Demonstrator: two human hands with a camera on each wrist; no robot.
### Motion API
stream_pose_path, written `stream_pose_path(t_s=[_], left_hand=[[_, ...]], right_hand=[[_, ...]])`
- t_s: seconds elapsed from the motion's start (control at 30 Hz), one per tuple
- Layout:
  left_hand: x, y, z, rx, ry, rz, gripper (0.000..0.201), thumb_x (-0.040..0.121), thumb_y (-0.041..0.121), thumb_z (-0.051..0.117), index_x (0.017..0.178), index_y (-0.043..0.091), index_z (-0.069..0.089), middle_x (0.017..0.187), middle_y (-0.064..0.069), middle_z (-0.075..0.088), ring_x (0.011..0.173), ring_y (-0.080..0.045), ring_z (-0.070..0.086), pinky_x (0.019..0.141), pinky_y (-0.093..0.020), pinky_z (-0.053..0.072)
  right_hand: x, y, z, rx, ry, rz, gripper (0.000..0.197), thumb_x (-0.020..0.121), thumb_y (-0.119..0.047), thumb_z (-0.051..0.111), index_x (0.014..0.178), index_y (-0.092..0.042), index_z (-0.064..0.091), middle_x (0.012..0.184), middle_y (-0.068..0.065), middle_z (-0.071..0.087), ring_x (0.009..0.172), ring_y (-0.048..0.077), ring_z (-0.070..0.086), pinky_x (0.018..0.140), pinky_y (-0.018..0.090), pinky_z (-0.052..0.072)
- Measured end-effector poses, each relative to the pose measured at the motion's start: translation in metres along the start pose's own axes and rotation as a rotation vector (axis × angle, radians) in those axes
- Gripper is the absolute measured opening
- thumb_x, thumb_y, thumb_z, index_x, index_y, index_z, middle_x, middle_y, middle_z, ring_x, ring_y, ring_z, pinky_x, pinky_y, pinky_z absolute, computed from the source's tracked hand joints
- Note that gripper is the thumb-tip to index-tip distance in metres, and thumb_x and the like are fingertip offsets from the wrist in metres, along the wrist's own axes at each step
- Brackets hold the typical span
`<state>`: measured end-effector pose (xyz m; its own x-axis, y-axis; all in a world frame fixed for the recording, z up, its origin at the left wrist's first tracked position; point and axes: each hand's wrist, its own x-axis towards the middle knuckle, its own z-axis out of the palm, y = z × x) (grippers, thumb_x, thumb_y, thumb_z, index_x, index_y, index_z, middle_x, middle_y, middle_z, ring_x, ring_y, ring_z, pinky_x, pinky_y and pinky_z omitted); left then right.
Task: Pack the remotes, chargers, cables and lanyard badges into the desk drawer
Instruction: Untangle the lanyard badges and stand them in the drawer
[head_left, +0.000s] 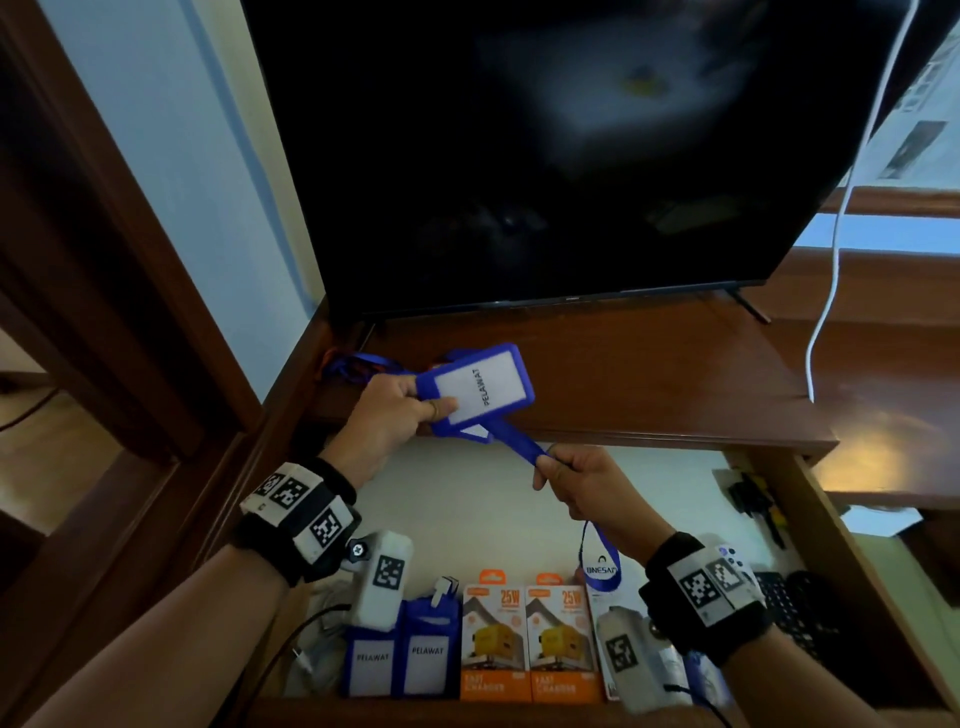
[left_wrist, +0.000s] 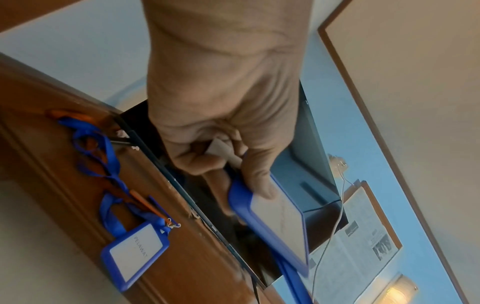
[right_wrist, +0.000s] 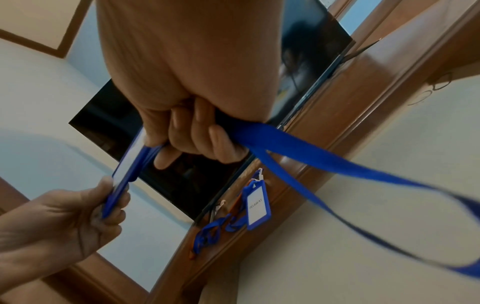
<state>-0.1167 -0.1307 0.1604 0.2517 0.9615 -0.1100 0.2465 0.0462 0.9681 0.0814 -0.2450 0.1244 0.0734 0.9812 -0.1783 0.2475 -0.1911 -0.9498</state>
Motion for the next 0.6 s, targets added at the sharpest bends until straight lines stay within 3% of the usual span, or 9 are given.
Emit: stream_pose_path(t_s=[0.07,0.13,0.2,0.33,0.43,0.53,0.6], left_hand=[[0.001,-0.005,0.004,-0.023,0.082,0.000,0.010,0.080,0.004,0.072,0.087,0.010,0.068,0.080,-0.006,0.069,0.060,-0.004,0.067,0.053,-0.015,0.050],[0.000,-0.012,0.008,0.036,0.121,0.000,0.012,0.079,0.013,0.076,0.089,0.013,0.070,0.089,-0.008,0.072,0.080,-0.018,0.070,0.072,-0.032,0.058],[-0.003,-0.017,0.014,0.177,0.107,0.030,0.021,0.078,0.018,0.077,0.097,0.011,0.071,0.092,-0.007,0.073,0.084,-0.020,0.069,0.079,-0.038,0.057],[-0.017,-0.014,0.024,0.449,-0.057,0.090,0.019,0.079,0.021,0.075,0.095,0.012,0.070,0.090,-0.004,0.072,0.081,-0.017,0.067,0.073,-0.032,0.053],[-0.027,-0.009,0.028,0.561,-0.221,0.108,0.009,0.085,0.018,0.068,0.092,0.016,0.065,0.090,-0.001,0.068,0.083,-0.015,0.063,0.071,-0.027,0.046],[-0.035,-0.006,0.026,0.520,-0.409,0.082,0.005,0.089,0.017,0.065,0.094,0.017,0.065,0.096,0.001,0.068,0.090,-0.013,0.063,0.076,-0.026,0.048],[-0.039,-0.006,0.020,0.456,-0.506,0.077,0.004,0.090,0.017,0.063,0.093,0.016,0.066,0.099,0.000,0.069,0.096,-0.013,0.063,0.078,-0.026,0.050]], right_hand=[[-0.006,-0.008,0.006,-0.124,-0.032,-0.043,0.030,0.098,-0.016,0.047,0.072,-0.011,0.061,0.046,-0.012,0.037,0.043,0.003,0.031,0.046,0.015,0.027],[-0.012,-0.023,0.013,-0.240,-0.109,-0.118,0.026,0.097,-0.014,0.049,0.074,-0.011,0.061,0.048,-0.013,0.042,0.043,0.001,0.038,0.049,0.011,0.030],[-0.016,-0.042,0.017,-0.313,-0.180,-0.194,0.022,0.096,-0.013,0.050,0.077,-0.010,0.062,0.055,-0.012,0.045,0.047,-0.001,0.041,0.051,0.011,0.033],[-0.012,-0.073,0.010,-0.397,-0.155,-0.293,0.021,0.095,-0.017,0.052,0.080,-0.010,0.066,0.058,-0.010,0.048,0.047,0.001,0.039,0.051,0.015,0.034],[-0.004,-0.078,-0.002,-0.552,-0.121,-0.296,0.021,0.095,-0.023,0.052,0.079,-0.016,0.063,0.064,-0.010,0.052,0.047,0.000,0.044,0.051,0.011,0.036],[0.004,-0.074,-0.014,-0.662,-0.066,-0.288,0.018,0.094,-0.027,0.055,0.077,-0.022,0.060,0.069,-0.012,0.056,0.058,0.000,0.052,0.057,0.013,0.040],[0.007,-0.068,-0.019,-0.671,-0.050,-0.274,0.018,0.093,-0.025,0.057,0.076,-0.022,0.059,0.068,-0.014,0.055,0.057,-0.003,0.051,0.055,0.012,0.038]])
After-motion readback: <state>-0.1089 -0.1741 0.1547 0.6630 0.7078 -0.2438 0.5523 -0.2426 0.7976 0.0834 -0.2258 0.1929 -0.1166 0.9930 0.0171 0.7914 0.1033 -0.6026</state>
